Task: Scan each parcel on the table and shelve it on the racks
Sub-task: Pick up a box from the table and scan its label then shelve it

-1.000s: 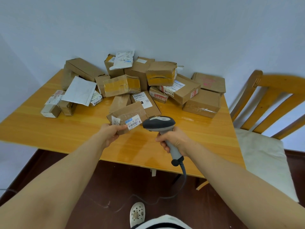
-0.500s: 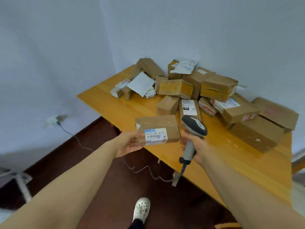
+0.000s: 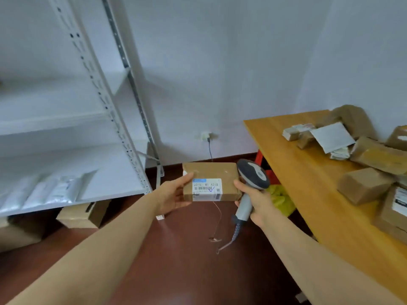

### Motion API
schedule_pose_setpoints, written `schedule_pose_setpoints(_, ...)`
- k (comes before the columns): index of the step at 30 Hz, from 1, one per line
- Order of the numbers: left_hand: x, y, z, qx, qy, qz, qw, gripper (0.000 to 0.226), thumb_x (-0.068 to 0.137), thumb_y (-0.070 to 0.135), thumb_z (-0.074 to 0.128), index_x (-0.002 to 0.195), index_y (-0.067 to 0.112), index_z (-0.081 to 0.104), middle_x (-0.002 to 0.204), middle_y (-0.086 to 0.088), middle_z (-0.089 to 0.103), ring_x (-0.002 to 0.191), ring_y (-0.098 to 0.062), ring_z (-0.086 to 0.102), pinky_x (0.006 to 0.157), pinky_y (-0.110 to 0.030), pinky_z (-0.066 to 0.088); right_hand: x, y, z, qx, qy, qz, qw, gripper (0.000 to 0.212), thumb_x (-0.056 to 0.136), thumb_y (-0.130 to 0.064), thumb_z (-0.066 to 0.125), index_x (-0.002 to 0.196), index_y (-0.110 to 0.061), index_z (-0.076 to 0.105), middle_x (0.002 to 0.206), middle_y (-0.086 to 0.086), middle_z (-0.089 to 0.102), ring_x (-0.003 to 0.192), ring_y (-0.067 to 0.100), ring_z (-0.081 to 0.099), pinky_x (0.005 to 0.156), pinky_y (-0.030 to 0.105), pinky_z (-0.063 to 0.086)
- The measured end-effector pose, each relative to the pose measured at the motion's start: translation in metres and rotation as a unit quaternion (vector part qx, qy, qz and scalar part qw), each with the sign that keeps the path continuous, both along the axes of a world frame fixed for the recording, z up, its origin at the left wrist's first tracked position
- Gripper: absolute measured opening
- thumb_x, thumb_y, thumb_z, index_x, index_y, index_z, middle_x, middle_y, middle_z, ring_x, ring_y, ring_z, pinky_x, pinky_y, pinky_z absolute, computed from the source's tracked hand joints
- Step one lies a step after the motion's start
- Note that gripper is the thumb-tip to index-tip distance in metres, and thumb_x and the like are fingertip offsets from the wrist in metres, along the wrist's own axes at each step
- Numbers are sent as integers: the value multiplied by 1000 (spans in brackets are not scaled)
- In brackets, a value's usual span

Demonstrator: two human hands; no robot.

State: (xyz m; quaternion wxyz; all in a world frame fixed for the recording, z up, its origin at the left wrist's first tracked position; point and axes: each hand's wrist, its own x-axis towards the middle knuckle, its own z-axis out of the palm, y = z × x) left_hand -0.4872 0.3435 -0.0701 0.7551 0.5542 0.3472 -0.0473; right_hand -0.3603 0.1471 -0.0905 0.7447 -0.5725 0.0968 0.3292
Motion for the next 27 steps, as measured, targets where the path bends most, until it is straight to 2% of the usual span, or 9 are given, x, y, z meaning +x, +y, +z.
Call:
schedule_pose_setpoints(4,-73,63,5,12,-13,90,996,49,80,47,68,117,14,67,113,-7,71,110,-25,64,95,-38,52,-43,85,10,-8,-14,82,997,29,71,-7,83,93,-9,64,100,13,68,93,29,64,63,36,53)
schedule_pose_setpoints(9,-186,151,15,18,-18,198,980,38,79,46,68,105,18,71,101,-5,74,94,-19,67,76,-31,55,-125,209,23,6,-30,187,982,29,71,-5,82,93,-9,64,89,10,69,79,24,64,64,37,52)
schedule_pose_setpoints(13,-271,222,20,32,-17,280,959,41,83,50,66,109,18,70,105,-6,73,101,-21,67,83,-34,55,-198,307,32,16,-37,244,969,36,69,-8,83,99,-8,63,91,11,69,76,24,64,62,34,52)
schedule_pose_setpoints(16,-321,265,27,49,-20,311,949,42,82,50,66,108,17,70,104,-6,74,98,-21,67,85,-35,55,-242,365,40,23,-45,277,959,28,72,-8,82,93,-9,63,85,9,68,74,23,63,61,34,51)
schedule_pose_setpoints(18,-345,292,33,54,-21,325,944,44,82,49,67,110,16,69,106,-7,73,100,-22,67,89,-36,54,-264,398,43,27,-40,292,955,28,73,-9,81,95,-8,64,86,9,68,74,23,63,61,33,51)
schedule_pose_setpoints(22,-368,340,48,62,-42,353,932,57,66,53,76,109,16,70,107,-10,72,100,-23,66,86,-34,55,-288,457,57,25,-32,296,954,37,72,-13,83,102,-5,64,86,10,68,72,23,63,60,33,51)
schedule_pose_setpoints(25,-369,386,64,75,-74,384,917,39,80,39,74,106,10,68,99,-11,71,89,-20,67,82,-31,56,-293,508,78,35,-36,295,954,31,73,-14,83,97,-7,63,83,9,66,70,22,62,60,32,52)
schedule_pose_setpoints(27,-363,421,75,87,-88,413,902,38,84,30,72,112,5,64,103,-14,71,88,-21,68,76,-29,59,-290,547,93,45,-40,293,954,28,74,-14,82,92,-9,62,82,8,66,70,22,62,60,32,52)
